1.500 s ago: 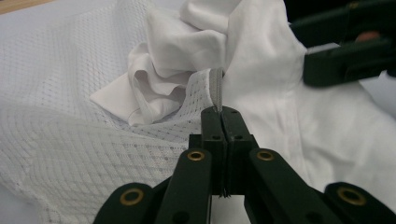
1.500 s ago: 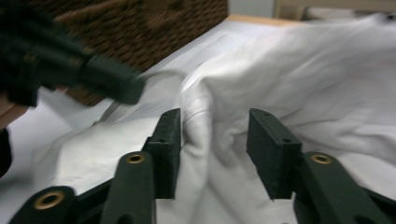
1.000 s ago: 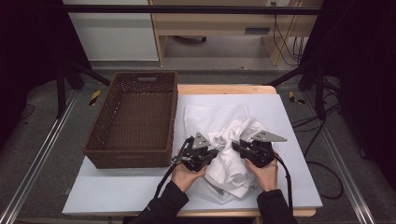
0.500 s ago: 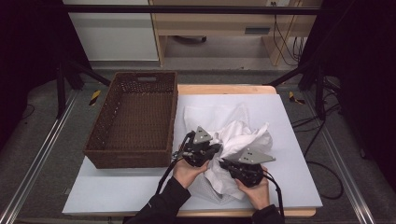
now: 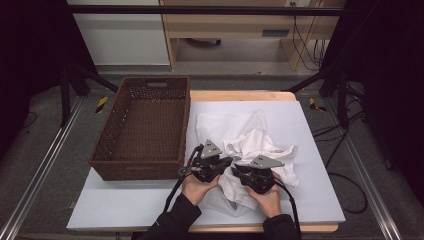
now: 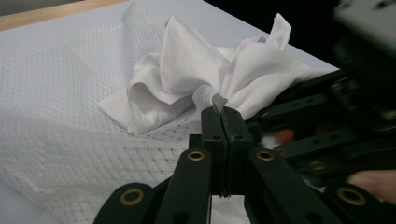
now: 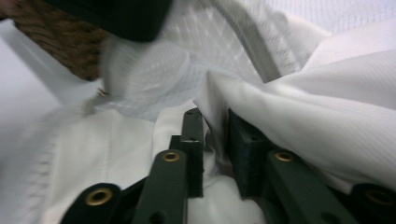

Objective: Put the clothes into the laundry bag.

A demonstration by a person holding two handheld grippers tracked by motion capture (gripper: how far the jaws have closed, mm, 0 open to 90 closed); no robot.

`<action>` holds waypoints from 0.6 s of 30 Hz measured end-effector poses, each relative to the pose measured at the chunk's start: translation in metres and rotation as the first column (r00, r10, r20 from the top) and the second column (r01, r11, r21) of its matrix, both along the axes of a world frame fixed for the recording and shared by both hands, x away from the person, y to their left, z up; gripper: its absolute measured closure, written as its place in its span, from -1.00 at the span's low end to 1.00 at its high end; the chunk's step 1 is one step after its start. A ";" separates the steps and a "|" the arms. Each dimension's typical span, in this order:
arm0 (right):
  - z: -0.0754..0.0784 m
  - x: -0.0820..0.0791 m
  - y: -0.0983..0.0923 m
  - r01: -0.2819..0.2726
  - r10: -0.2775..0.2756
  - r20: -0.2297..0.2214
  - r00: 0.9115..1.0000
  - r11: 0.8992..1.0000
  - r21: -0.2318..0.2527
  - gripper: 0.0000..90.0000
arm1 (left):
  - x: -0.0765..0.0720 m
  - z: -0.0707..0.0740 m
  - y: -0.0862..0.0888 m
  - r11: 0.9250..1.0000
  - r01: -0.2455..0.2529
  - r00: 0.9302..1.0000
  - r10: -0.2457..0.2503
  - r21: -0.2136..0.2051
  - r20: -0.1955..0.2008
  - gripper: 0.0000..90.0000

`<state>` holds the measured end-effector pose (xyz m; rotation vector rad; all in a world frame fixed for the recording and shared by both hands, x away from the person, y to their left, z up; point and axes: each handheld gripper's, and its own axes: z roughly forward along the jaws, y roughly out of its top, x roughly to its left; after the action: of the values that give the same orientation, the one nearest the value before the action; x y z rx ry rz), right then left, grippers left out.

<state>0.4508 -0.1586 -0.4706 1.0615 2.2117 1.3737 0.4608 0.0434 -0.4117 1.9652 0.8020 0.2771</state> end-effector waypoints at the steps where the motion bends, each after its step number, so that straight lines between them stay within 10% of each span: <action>1: 0.005 -0.004 -0.004 -0.005 0.005 0.009 1.000 1.000 0.017 0.58 | 0.000 -0.001 0.000 1.000 -0.001 1.000 0.001 0.000 0.001 0.98; 7: 0.039 -0.030 -0.037 0.003 -0.006 0.030 1.000 0.995 0.098 0.43 | -0.002 -0.004 -0.002 1.000 0.002 1.000 -0.002 0.011 0.010 0.98; 11: 0.054 -0.031 -0.056 0.077 -0.083 0.098 0.992 0.995 0.064 0.08 | -0.002 -0.003 -0.002 1.000 0.003 1.000 -0.003 0.016 0.011 0.98; 14: 0.049 -0.015 -0.060 0.135 -0.135 0.085 0.987 0.991 0.002 -0.43 | -0.002 -0.003 -0.001 1.000 0.003 1.000 -0.003 0.017 0.011 0.98; 18: 0.022 0.009 -0.057 0.152 -0.151 0.019 0.988 0.985 -0.080 -0.43 | -0.002 -0.003 0.001 1.000 0.005 1.000 -0.005 0.025 0.011 0.98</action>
<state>0.4594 -0.2156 -0.4485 1.1625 2.1108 1.2124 0.4592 0.0441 -0.4145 1.9875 0.7897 0.2964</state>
